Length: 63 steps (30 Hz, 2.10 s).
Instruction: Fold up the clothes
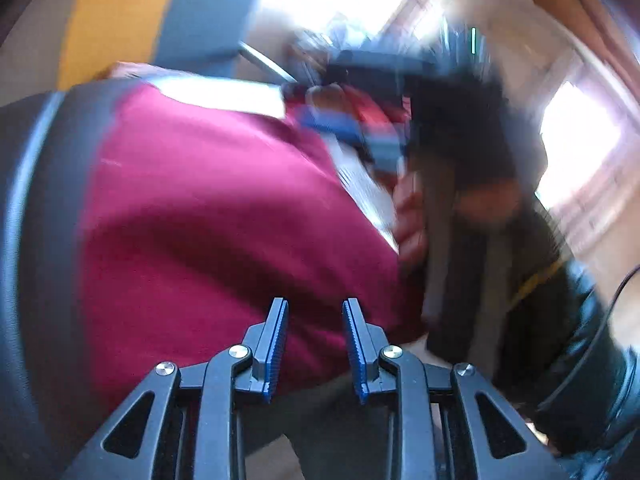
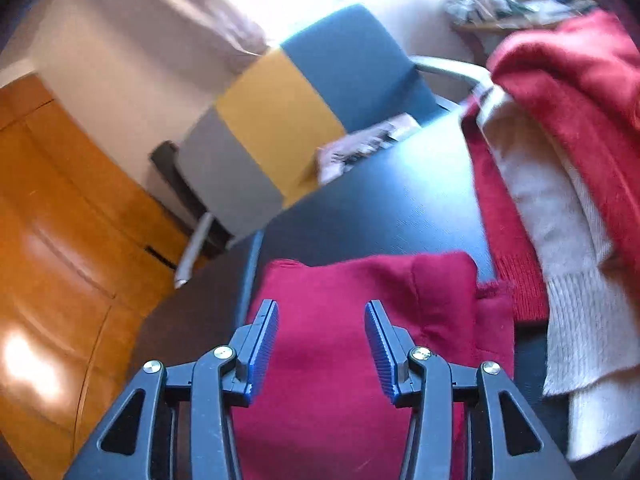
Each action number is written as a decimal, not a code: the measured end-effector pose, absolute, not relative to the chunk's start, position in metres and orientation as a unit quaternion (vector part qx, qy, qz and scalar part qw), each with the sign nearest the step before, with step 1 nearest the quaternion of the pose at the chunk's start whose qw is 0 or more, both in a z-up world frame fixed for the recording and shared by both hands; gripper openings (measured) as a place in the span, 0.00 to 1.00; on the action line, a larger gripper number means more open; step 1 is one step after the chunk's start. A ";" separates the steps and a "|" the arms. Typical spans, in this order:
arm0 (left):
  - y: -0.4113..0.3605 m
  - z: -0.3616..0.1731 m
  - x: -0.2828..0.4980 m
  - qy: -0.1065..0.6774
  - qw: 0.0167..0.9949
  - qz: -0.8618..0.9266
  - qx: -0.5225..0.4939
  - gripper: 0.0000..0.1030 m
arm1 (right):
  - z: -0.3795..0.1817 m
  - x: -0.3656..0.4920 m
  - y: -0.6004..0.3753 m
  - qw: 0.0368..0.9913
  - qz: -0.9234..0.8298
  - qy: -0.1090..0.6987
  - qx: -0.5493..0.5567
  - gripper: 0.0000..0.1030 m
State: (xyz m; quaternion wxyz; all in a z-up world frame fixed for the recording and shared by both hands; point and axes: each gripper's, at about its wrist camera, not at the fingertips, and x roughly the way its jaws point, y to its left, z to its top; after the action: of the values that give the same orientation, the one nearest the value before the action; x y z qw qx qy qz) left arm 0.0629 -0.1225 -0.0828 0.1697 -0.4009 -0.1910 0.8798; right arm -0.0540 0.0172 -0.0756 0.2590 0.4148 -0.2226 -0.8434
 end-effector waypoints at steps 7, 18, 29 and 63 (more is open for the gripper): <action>-0.141 -0.088 0.045 -0.164 0.119 0.897 -0.393 0.29 | -0.118 -0.059 0.031 0.194 -0.875 -0.195 0.397 0.34; -0.146 -0.115 0.080 -0.193 0.118 0.881 -0.415 0.25 | -0.118 -0.072 -0.047 0.365 -0.862 0.047 0.347 0.53; -0.195 -0.047 0.020 -0.192 -0.011 0.919 -0.344 0.29 | -0.119 -0.075 -0.036 0.374 -0.860 0.001 0.348 0.53; -0.208 -0.089 0.016 -0.038 -0.105 0.914 -0.390 0.33 | -0.109 -0.032 -0.065 0.392 -0.835 -0.082 0.377 0.64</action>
State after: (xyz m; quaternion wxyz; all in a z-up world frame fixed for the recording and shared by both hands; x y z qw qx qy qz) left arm 0.0156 -0.2076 -0.0887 -0.1049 -0.3898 -0.0382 0.9141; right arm -0.0321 -0.0653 -0.1086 0.3916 0.3774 -0.0818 -0.8352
